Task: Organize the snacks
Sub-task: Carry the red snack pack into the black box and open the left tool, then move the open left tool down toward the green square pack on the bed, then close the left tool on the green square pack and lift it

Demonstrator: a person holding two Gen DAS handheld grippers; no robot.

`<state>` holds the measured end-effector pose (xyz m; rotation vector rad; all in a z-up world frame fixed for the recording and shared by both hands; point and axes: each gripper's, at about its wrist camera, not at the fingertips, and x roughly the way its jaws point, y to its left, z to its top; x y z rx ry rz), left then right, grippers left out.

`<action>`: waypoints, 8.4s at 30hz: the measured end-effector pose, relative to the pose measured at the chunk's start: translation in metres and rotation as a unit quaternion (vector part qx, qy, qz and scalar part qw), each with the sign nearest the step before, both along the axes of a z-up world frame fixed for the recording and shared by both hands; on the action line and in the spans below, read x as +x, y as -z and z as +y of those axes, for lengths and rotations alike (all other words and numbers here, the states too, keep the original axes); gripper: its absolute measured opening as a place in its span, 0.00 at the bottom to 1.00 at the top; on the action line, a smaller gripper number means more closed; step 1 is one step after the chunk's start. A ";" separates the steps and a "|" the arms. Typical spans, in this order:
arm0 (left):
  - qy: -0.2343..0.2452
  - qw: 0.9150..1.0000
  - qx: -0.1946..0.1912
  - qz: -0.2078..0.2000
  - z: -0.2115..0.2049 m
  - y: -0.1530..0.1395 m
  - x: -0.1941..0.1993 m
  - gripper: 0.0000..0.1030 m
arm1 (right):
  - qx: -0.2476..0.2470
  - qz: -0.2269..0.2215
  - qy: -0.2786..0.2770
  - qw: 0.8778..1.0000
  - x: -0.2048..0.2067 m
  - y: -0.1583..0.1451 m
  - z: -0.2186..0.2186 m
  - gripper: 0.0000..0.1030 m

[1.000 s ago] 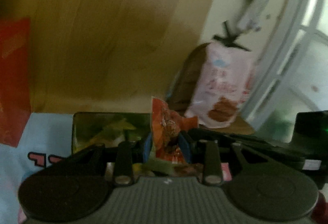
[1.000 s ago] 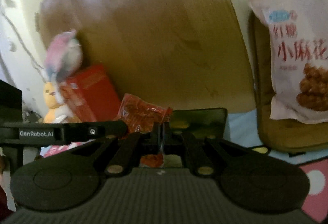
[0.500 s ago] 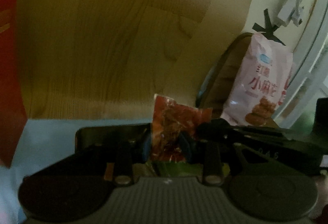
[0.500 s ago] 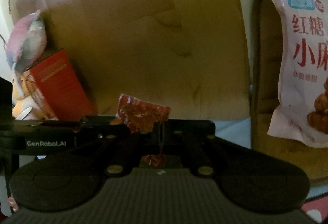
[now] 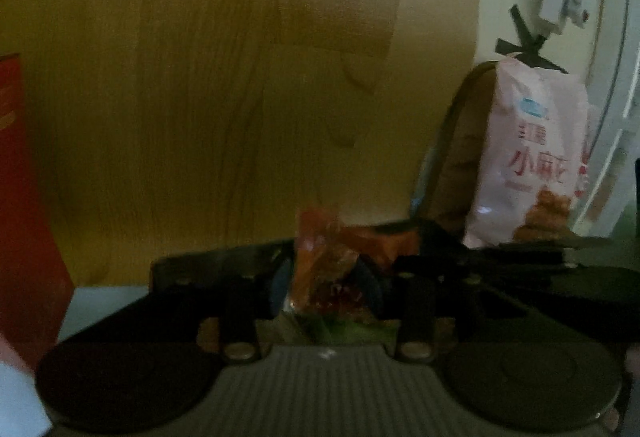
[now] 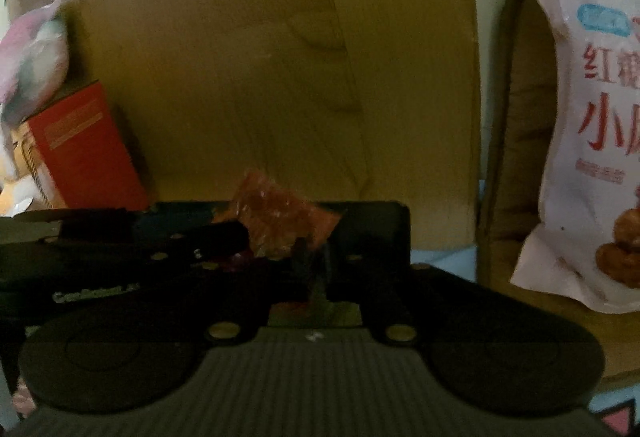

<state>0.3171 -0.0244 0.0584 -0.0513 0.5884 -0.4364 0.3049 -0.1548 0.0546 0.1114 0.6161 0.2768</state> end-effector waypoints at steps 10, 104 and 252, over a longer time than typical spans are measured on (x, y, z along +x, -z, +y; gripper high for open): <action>-0.054 0.997 -0.049 0.020 0.037 -0.018 -0.061 0.37 | 0.007 -0.064 0.016 0.998 -0.079 -0.026 0.002 0.16; -0.114 0.989 0.034 0.086 0.062 0.046 -0.343 0.46 | -0.018 -0.027 -0.085 0.996 -0.334 0.048 0.056 0.53; 0.003 0.993 -0.061 0.098 0.066 0.044 -0.312 0.62 | -0.057 -0.044 -0.118 0.990 -0.329 0.057 0.072 0.39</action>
